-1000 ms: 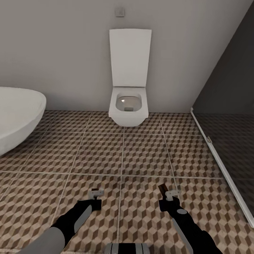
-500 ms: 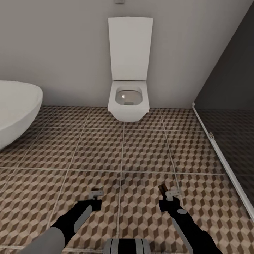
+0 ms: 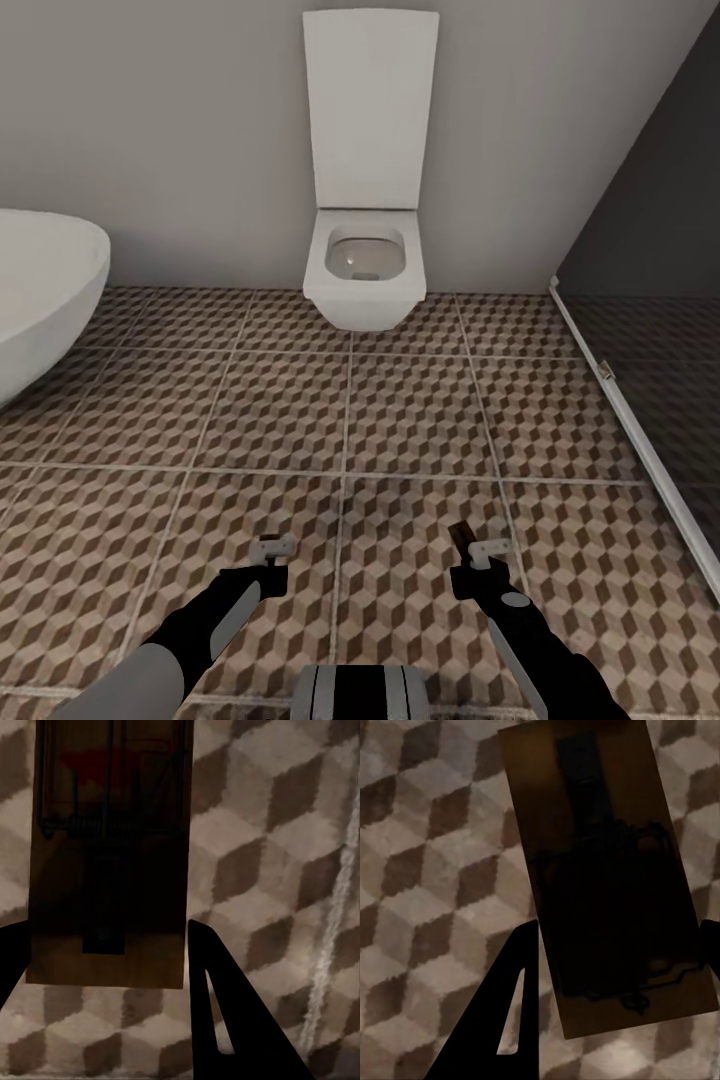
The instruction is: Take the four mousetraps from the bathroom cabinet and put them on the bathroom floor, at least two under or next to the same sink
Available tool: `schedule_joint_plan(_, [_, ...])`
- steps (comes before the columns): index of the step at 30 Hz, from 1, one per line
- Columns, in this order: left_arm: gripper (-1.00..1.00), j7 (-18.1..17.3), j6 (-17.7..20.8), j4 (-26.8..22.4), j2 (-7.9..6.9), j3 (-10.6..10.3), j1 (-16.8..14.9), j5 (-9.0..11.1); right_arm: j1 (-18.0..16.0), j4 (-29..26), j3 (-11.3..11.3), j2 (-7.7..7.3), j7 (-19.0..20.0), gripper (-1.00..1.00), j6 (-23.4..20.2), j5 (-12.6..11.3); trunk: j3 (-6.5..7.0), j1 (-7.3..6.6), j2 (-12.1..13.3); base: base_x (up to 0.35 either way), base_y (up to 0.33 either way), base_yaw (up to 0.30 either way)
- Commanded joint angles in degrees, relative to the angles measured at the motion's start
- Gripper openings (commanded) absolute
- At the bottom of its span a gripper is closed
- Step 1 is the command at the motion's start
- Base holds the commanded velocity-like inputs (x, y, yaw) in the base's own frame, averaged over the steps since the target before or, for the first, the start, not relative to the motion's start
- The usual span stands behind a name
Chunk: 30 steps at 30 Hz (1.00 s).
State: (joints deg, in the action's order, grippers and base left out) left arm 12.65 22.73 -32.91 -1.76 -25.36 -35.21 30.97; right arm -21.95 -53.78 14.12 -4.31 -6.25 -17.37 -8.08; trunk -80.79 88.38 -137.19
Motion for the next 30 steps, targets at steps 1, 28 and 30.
schedule_joint_plan(1, [-1.0, 0.6, 0.2, -0.1, -0.09, -0.5, 0.0, 0.4, 0.0, -0.1, 0.3, -0.08, -0.5, -1.0, -0.2, -0.7, -0.32, 0.21, -0.4, 0.0, 0.0, 0.0])
schedule_joint_plan(28, [-1.0, 0.6, 0.2, -0.1, -0.09, -0.5, 0.0, 0.4, 0.0, -0.1, 0.4, -0.08, -0.5, -1.0, -0.2, -0.7, -2.45, 1.09, -2.0, 0.012, 0.0, 0.0])
schedule_joint_plan(30, [-1.0, 0.6, 0.2, -0.1, -0.09, -0.5, 0.0, 0.4, 0.0, -0.1, 0.4, -0.08, -0.5, -1.0, -0.2, -0.7, -2.45, 1.09, -2.0, 0.202, 0.0, 0.0])
